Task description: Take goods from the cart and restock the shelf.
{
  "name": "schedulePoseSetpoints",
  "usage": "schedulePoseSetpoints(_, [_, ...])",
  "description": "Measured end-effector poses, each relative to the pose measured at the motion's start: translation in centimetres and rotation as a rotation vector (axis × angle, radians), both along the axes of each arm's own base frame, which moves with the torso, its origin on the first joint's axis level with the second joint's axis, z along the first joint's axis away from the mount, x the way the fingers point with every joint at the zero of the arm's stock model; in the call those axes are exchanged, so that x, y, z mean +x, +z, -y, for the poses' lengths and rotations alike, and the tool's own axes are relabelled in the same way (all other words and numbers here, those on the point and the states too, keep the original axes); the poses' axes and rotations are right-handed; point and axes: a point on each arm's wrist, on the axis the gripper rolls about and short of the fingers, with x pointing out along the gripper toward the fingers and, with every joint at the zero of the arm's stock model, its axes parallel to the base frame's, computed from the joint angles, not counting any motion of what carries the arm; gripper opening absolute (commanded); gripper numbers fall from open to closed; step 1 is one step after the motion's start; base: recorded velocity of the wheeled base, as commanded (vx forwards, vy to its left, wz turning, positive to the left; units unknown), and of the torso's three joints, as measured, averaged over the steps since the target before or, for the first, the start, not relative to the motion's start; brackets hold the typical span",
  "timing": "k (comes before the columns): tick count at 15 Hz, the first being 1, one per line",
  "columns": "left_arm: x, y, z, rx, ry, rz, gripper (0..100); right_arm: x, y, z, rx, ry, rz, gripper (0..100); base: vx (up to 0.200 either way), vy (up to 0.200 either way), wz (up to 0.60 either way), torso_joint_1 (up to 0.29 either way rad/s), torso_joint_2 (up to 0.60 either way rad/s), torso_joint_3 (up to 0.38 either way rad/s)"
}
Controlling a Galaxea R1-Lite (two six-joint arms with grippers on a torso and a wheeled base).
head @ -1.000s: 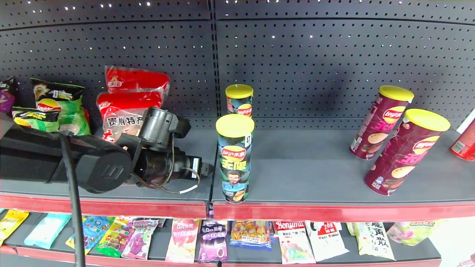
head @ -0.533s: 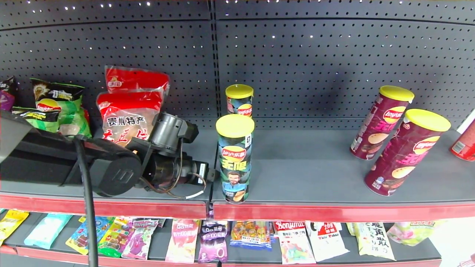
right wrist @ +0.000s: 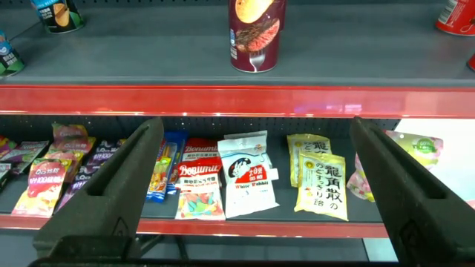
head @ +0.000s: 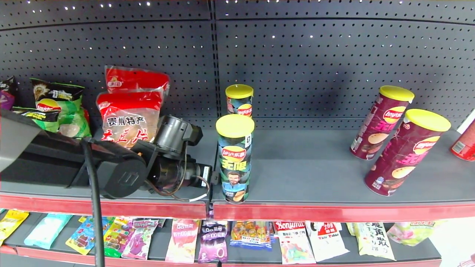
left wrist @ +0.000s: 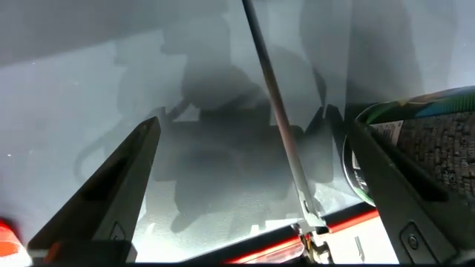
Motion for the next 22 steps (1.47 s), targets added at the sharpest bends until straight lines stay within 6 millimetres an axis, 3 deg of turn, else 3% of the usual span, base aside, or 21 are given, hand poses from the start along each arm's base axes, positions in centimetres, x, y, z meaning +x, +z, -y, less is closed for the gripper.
schedulePoseSetpoints(11, [0.0,0.0,0.4,0.0,-0.011,-0.001,100,0.0,0.0,0.0,0.0,-0.001,0.0,100,0.0,0.0,0.0,0.0,0.0,0.0])
schedulePoseSetpoints(15, [-0.6,-0.3,-0.3,0.03,0.002,-0.04,100,0.0,0.0,0.0,0.0,0.0,0.0,100,0.0,0.0,0.0,0.0,0.0,0.0])
schedulePoseSetpoints(19, [-2.8,1.7,-3.8,0.073,0.003,0.01,100,0.0,0.0,0.0,0.0,0.0,0.0,100,0.0,0.0,0.0,0.0,0.0,0.0])
schedulePoseSetpoints(22, [-7.0,5.1,-9.3,0.162,-0.007,0.151,100,0.0,0.0,0.0,0.0,0.0,0.0,100,0.0,0.0,0.0,0.0,0.0,0.0])
